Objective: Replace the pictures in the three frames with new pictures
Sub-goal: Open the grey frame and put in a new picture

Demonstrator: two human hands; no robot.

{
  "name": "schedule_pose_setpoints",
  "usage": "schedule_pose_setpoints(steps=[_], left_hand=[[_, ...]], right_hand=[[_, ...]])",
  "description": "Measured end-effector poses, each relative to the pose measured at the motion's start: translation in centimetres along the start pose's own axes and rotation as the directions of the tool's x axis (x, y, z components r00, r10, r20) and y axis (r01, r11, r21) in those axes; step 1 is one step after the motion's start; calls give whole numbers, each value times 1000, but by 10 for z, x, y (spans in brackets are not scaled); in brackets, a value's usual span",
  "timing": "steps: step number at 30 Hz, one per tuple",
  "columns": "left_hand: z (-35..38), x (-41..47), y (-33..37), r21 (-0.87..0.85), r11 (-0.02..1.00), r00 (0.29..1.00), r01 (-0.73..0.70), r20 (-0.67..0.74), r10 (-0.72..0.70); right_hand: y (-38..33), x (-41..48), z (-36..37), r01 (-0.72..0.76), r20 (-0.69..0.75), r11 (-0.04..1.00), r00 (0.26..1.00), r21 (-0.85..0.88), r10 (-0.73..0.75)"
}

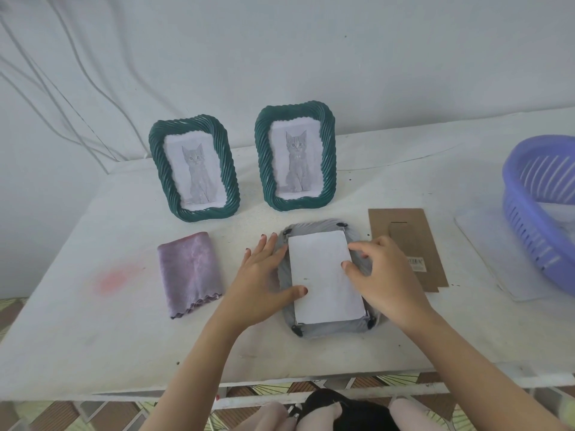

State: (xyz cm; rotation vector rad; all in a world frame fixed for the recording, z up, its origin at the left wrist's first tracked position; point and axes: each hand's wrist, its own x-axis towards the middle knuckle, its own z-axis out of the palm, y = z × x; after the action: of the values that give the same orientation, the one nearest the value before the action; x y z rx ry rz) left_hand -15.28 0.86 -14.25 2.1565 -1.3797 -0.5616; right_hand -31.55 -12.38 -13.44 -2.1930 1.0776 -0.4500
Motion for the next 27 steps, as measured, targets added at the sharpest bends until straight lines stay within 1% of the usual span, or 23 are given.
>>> schedule_pose_setpoints(steps=[2, 4, 5, 6, 8, 9, 10, 12, 15, 17, 19, 22, 24, 27], left_hand=[[1, -2, -1, -38, 999, 1000, 4, -4, -5], [0, -4, -2, -67, 998, 1000, -3, 24, 5], [0, -5, -2, -58, 998, 999, -8, 46, 11], [1, -5, -3, -30, 999, 998, -14, 67, 15], [2, -5, -5, 47, 998, 995, -34, 96, 29], [2, -5, -6, 73, 996, 994, -43, 104, 35], [2, -5, -6, 87, 995, 993, -48, 108, 38], [2, -4, -6, 102, 994, 993, -48, 110, 37], [2, -3, -6, 120, 992, 993, -46, 114, 32], [3, -2, -6, 120, 992, 993, -46, 117, 32], [3, -2, -6, 116, 992, 993, -45, 115, 32], [2, -3, -6, 100, 994, 994, -45, 106, 35], [2, -4, -4, 84, 995, 994, -44, 106, 35], [1, -5, -3, 79, 996, 994, -43, 101, 35]], right_hand=[[0, -1, -4, 16, -73, 999, 997, -38, -18], [2, 0, -11, 1, -179, 987, 983, -163, -30], [5, 1, -15, -45, -217, 970, 976, -239, -8], [8, 2, -18, -117, -229, 941, 972, -318, 44], [16, 3, -24, -269, -202, 854, 959, -446, 197], [20, 4, -26, -318, -177, 814, 948, -486, 265], [23, 3, -27, -346, -154, 788, 938, -510, 312], [27, 0, -28, -355, -142, 777, 933, -519, 331], [26, 1, -30, -363, -174, 822, 932, -438, 318], [25, 4, -34, -392, -193, 860, 918, -327, 345], [25, 7, -37, -385, -207, 898, 916, -215, 343], [26, 5, -37, -303, -206, 953, 931, 23, 301], [28, 4, -39, -255, -206, 953, 936, 162, 286], [30, 3, -47, -169, -262, 952, 936, 256, 237]])
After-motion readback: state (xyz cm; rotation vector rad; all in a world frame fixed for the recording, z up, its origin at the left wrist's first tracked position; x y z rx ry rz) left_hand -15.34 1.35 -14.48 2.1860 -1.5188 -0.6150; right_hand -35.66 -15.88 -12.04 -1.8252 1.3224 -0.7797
